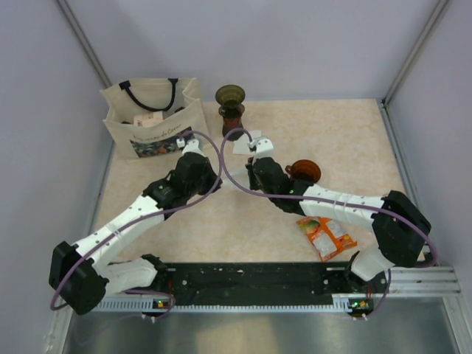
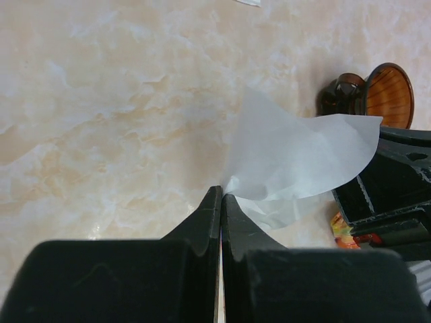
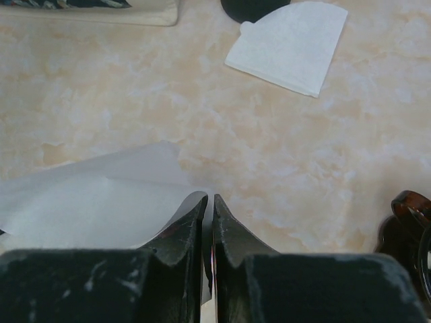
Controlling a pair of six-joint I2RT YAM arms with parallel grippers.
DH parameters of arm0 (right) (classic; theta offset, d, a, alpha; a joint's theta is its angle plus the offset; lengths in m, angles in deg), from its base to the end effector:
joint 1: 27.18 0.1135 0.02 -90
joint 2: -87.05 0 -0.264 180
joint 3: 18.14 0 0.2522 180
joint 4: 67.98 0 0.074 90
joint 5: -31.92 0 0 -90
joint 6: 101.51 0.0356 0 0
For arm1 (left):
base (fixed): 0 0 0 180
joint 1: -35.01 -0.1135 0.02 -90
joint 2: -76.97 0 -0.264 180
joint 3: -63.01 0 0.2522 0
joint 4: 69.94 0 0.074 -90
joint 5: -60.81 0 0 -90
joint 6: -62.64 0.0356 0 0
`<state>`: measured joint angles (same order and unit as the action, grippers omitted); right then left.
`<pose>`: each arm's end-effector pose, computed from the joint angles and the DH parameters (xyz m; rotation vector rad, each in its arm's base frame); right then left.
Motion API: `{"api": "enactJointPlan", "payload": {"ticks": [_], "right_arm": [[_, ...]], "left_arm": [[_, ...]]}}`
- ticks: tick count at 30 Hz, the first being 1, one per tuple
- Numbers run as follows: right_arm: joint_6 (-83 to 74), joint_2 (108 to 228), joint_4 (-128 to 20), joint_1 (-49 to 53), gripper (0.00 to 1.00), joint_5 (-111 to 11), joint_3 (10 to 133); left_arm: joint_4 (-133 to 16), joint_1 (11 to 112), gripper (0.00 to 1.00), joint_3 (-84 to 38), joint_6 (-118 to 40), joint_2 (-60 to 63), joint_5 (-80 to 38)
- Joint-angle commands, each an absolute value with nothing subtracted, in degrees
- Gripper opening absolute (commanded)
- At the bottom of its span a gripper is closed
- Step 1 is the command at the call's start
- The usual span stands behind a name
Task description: Place the coffee filter in the dripper
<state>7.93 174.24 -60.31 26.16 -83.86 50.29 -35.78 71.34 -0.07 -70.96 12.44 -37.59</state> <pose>0.2159 0.2642 0.2489 -0.3089 1.9775 0.3635 0.2024 -0.1424 0.2819 -0.2277 2.2434 -0.6169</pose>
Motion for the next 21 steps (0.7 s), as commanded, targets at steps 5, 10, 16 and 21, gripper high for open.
{"api": "enactJointPlan", "payload": {"ticks": [5, 10, 16, 21], "right_arm": [[4.6, 172.1, -51.0, 27.0, 0.06, -83.7, 55.1], [4.2, 172.4, -48.4, 26.9, 0.06, -84.0, 56.3], [5.4, 172.4, -47.1, 26.9, 0.06, -82.9, 57.1], [7.4, 172.4, -44.4, 27.0, 0.06, -78.3, 59.0]], "left_arm": [[-26.2, 71.6, 0.00, -5.9, -63.7, 11.1, -41.8], [-24.0, 71.6, 0.00, -7.3, -62.9, 10.3, -42.0], [-26.8, 71.5, 0.00, -7.1, -62.8, 10.1, -37.1], [-30.5, 71.5, 0.04, -6.7, -62.6, 9.9, -31.0]]}}
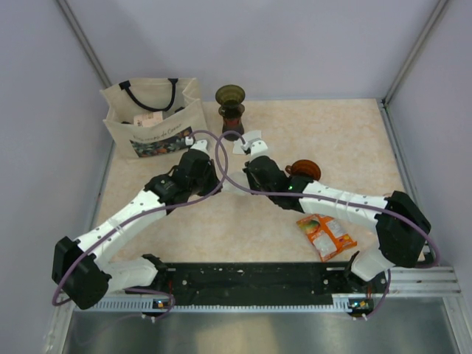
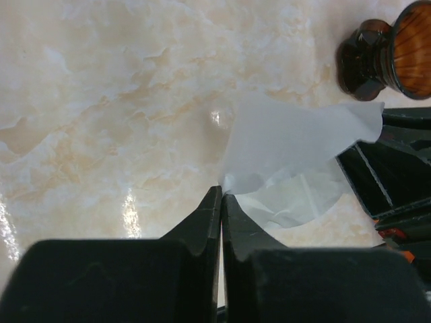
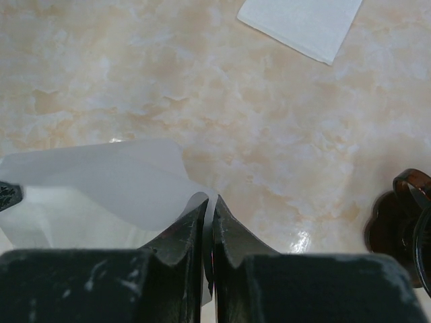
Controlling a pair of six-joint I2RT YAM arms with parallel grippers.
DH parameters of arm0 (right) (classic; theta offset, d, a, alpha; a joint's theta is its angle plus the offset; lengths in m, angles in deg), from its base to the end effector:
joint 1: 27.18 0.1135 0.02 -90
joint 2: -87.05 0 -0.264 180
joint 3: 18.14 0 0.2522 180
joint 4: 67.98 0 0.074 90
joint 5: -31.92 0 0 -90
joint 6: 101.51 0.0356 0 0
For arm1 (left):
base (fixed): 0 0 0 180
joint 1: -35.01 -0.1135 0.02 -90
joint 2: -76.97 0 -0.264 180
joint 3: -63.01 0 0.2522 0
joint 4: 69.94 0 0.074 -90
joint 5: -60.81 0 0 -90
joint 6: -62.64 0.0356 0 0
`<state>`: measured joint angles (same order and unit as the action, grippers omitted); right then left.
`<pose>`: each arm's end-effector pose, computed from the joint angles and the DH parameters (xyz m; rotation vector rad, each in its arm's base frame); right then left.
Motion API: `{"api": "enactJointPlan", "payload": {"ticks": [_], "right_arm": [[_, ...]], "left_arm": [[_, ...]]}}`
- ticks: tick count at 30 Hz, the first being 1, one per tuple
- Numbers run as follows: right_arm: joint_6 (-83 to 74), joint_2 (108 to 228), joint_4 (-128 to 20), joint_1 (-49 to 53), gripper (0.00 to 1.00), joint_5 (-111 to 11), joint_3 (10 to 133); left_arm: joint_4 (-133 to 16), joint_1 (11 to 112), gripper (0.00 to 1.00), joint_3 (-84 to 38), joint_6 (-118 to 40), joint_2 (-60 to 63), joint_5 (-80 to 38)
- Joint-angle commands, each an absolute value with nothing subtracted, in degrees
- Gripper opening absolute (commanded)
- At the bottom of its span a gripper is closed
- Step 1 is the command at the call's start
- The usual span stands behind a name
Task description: Place the coffee filter in the dripper
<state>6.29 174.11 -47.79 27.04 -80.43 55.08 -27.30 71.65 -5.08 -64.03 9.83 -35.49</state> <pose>0.2097 0.2679 0.2570 -0.4511 2.0835 0.3235 0.2040 -0.1468 0.2882 -0.0586 2.3512 -0.5257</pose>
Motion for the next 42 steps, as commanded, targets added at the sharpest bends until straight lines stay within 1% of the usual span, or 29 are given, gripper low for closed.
{"api": "enactJointPlan", "payload": {"ticks": [1, 2, 4, 7, 10, 13, 14, 19, 23, 28, 33, 34, 37, 39, 41, 42], "right_arm": [[7.6, 172.5, -43.2, 26.9, 0.06, -77.6, 59.5], [7.7, 172.6, -41.9, 26.9, 0.06, -77.3, 60.2], [8.2, 173.1, -39.3, 26.9, 0.06, -77.0, 61.7], [9.1, 173.5, -36.3, 26.9, 0.06, -76.2, 63.3], [9.7, 173.7, -35.4, 26.9, 0.06, -74.6, 63.6], [9.8, 173.5, -35.4, 27.0, 0.06, -73.4, 63.6], [9.8, 173.4, -35.4, 26.9, 0.06, -73.2, 63.4], [8.7, 172.7, -34.7, 27.0, 0.06, -72.7, 62.9], [7.6, 172.3, -34.5, 26.9, 0.07, -70.8, 62.7], [7.2, 172.4, -34.6, 26.9, 0.07, -70.2, 63.0], [6.4, 172.1, -34.6, 26.8, 0.08, -67.2, 63.6], [6.0, 171.9, -34.7, 26.8, 0.08, -66.5, 63.5], [4.8, 171.2, -35.2, 26.8, 0.08, -63.8, 63.0], [3.8, 170.7, -35.6, 26.8, 0.08, -62.0, 62.9], [2.4, 170.3, -35.9, 26.8, 0.08, -61.1, 62.6], [2.1, 170.0, -35.9, 26.9, 0.09, -61.5, 62.5]], "left_arm": [[-30.8, 71.5, 0.16, -6.7, -62.2, 9.9, -29.8], [-31.1, 71.5, 0.31, -6.7, -61.5, 10.0, -29.5], [-31.5, 71.6, 0.47, -6.4, -61.1, 11.0, -26.7], [-32.4, 71.5, 0.57, -5.5, -60.3, 12.4, -25.8], [-32.3, 71.5, 0.61, -5.6, -60.3, 12.5, -26.4], [-30.8, 71.6, 0.61, -6.3, -60.9, 12.2, -28.7], [-30.7, 71.5, 0.61, -6.4, -61.0, 12.2, -31.3], [-27.5, 71.5, 0.62, -8.7, -60.2, 11.8, -36.7], [-27.3, 71.5, 0.64, -9.5, -57.7, 11.0, -35.6], [-30.2, 71.5, 0.63, -9.5, -54.9, 9.7, -26.2], [-30.4, 71.5, 0.59, -9.5, -52.9, 8.7, -24.2], [-30.5, 71.5, 0.57, -9.4, -52.7, 8.4, -24.1], [-31.3, 71.5, 0.44, -9.4, -52.1, 8.4, -23.7], [-31.7, 71.5, 0.41, -9.5, -51.4, 8.2, -23.7], [-31.7, 71.6, 0.34, -9.6, -50.7, 8.4, -23.8], [-31.7, 71.7, 0.24, -9.7, -50.3, 8.5, -23.7]]}}
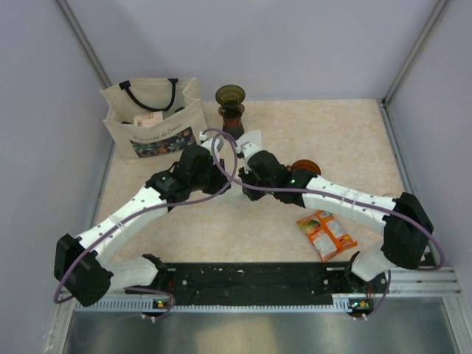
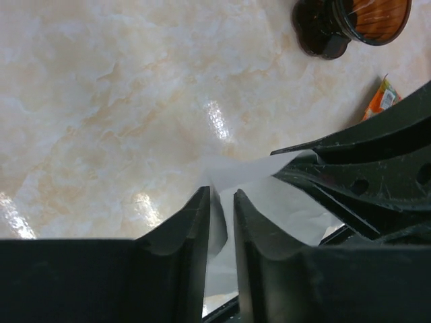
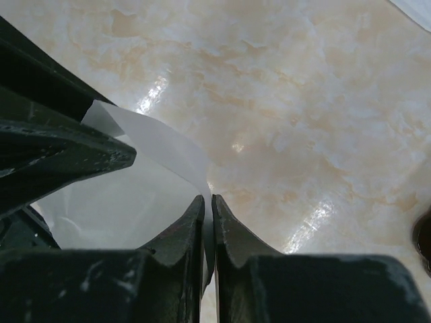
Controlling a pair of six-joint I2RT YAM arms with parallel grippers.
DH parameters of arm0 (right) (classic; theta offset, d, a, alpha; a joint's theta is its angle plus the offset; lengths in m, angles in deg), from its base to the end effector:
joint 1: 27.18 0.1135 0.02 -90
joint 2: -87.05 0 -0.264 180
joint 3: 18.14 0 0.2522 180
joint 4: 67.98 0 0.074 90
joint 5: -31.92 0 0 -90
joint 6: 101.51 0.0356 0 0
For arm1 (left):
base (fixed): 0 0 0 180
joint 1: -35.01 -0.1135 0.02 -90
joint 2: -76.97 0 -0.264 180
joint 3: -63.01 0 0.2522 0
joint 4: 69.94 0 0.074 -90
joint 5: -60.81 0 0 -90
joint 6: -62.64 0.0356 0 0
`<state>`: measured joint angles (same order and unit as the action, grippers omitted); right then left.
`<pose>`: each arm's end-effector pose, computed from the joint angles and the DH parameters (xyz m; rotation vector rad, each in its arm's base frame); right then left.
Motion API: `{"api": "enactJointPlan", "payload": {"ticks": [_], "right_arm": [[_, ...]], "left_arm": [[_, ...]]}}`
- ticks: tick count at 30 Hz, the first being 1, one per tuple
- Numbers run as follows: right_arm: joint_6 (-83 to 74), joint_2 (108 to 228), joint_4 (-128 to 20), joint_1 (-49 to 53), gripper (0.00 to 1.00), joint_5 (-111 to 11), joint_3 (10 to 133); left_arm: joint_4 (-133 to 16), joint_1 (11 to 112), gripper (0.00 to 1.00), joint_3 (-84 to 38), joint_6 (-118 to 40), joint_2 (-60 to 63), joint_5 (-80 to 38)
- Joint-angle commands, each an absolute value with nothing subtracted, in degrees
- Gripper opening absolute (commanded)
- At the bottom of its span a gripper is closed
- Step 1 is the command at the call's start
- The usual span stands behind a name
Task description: Place the coffee filter in the dripper
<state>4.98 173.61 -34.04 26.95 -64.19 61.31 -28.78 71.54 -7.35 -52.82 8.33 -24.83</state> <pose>0.2005 0.2708 0.2740 -0.7001 2.2300 0.5130 0.2077 -0.1572 0.2974 0.2679 2.3277 -0.6462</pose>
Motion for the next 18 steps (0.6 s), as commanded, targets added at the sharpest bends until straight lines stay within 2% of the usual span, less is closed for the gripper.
{"api": "enactJointPlan", "payload": {"ticks": [1, 2, 3, 6, 11, 18], "right_arm": [[2.1, 169.9, -35.9, 26.8, 0.10, -62.5, 62.5], [2.5, 170.0, -35.9, 26.7, 0.15, -63.6, 62.7], [3.5, 169.9, -35.9, 26.6, 0.28, -64.7, 62.7], [6.6, 170.0, -36.5, 26.4, 0.55, -67.8, 63.5], [11.3, 171.6, -37.5, 26.3, 0.67, -73.0, 63.8], [13.1, 172.0, -38.8, 26.4, 0.70, -75.1, 63.0]], "left_arm": [[-31.8, 71.6, 0.14, -9.6, -50.2, 8.8, -23.6], [-32.2, 71.6, 0.06, -9.4, -50.2, 9.0, -23.6], [-32.5, 71.9, 0.00, -9.0, -50.6, 9.3, -24.5], [-33.2, 73.3, 0.00, -8.2, -52.8, 10.2, -32.0], [-34.0, 76.0, 0.00, -7.4, -59.0, 11.2, -41.0], [-34.1, 76.9, 0.00, -7.4, -61.5, 11.5, -44.5]]}}
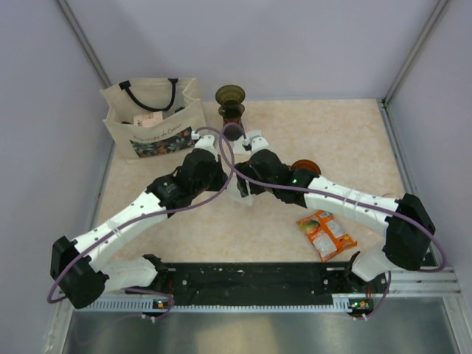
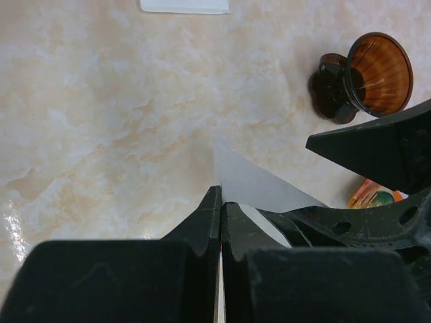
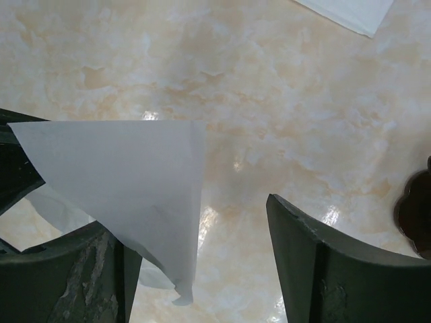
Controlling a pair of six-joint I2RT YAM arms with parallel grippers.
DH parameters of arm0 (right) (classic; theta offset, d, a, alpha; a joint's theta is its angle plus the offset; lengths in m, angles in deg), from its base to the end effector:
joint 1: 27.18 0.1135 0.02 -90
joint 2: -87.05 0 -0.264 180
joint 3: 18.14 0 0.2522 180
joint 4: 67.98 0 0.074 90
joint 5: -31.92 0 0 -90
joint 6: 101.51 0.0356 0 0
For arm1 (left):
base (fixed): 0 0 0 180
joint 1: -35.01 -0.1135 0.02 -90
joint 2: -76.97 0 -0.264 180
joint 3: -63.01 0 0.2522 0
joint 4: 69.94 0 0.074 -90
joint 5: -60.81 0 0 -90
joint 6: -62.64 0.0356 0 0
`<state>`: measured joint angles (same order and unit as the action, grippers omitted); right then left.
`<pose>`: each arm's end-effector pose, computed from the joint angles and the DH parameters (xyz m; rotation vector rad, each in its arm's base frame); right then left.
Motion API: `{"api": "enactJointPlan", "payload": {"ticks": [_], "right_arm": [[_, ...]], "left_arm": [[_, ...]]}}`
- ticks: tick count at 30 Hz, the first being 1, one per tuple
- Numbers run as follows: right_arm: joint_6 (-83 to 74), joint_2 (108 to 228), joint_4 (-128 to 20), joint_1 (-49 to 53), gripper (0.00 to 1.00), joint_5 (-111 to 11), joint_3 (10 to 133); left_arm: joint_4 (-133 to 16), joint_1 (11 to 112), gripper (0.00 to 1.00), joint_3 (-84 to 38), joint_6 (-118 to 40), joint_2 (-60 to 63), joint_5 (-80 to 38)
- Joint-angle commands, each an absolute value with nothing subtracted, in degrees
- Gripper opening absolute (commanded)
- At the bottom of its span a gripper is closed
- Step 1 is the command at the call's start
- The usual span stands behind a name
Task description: Place the coffee filter in the dripper
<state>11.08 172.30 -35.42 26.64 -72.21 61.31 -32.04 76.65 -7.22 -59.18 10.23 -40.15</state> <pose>0.2043 0.2646 0.2838 -0.4760 2.2047 0.4545 0.1968 -0.1659 0.3098 0.0776 2.2060 -0.5255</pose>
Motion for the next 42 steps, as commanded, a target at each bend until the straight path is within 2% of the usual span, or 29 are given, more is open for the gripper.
{"api": "enactJointPlan", "payload": {"ticks": [1, 9, 12, 16, 23, 29, 36, 42], "right_arm": [[12.9, 171.9, -38.8, 26.3, 0.69, -75.4, 62.8], [11.1, 168.3, -39.7, 26.3, 0.73, -73.8, 62.8], [11.1, 162.7, -41.8, 26.3, 0.81, -77.0, 61.2], [11.3, 153.7, -45.6, 26.3, 0.99, -84.4, 56.2], [9.5, 142.1, -47.3, 25.3, 0.99, -94.5, 48.0], [10.5, 138.8, -46.3, 24.3, 0.99, -97.9, 44.3], [10.5, 138.0, -45.3, 23.4, 0.99, -100.4, 43.4], [10.6, 138.5, -45.5, 23.2, 0.99, -101.0, 43.0]], "left_arm": [[-33.7, 77.0, 0.00, -7.7, -61.2, 11.1, -44.6], [-31.3, 76.8, 0.00, -10.5, -62.2, 8.8, -50.1], [-29.8, 75.6, 0.00, -14.5, -62.2, 7.0, -51.5], [-28.8, 72.3, 0.00, -21.0, -61.0, 4.3, -51.0], [-27.9, 63.1, 0.00, -37.9, -60.6, -4.0, -44.1], [-22.0, 55.8, 0.00, -59.7, -60.8, -18.5, -34.4], [-15.6, 52.0, 0.00, -81.2, -62.0, -34.2, -24.0], [-17.9, 49.2, 0.00, -84.5, -65.5, -38.6, -16.9]]}}
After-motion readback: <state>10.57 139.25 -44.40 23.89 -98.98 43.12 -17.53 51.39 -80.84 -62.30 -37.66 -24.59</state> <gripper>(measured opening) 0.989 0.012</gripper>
